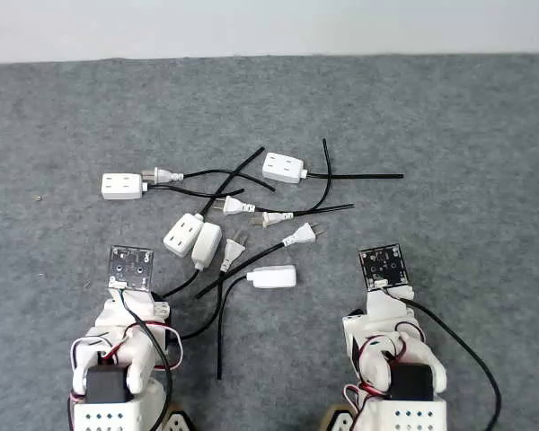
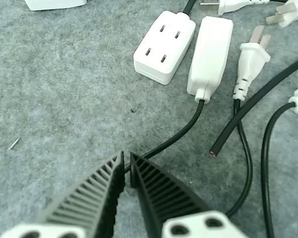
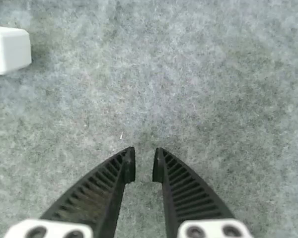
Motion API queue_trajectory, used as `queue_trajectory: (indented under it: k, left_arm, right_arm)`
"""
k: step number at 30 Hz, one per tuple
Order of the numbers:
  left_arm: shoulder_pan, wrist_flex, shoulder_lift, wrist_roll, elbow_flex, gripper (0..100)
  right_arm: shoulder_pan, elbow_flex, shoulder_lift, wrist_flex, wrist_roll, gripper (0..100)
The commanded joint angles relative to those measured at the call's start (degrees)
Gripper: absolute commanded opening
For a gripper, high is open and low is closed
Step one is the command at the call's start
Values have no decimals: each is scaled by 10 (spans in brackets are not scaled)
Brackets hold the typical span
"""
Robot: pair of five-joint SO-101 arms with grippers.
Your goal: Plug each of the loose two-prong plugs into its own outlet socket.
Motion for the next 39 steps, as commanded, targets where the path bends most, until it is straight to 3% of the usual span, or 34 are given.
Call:
queue_trajectory:
  k: [1,33,39]
  left_arm:
    - [2,0,-9,-4,-7,13]
    - [2,0,-9,-4,-7,13]
    - [41,1,-9,-3,-7,13]
  right_arm:
    - [6,10,-6,5,4,80]
    - [-2,10,-6,5,0,80]
    - [-17,10,-5,5,2,80]
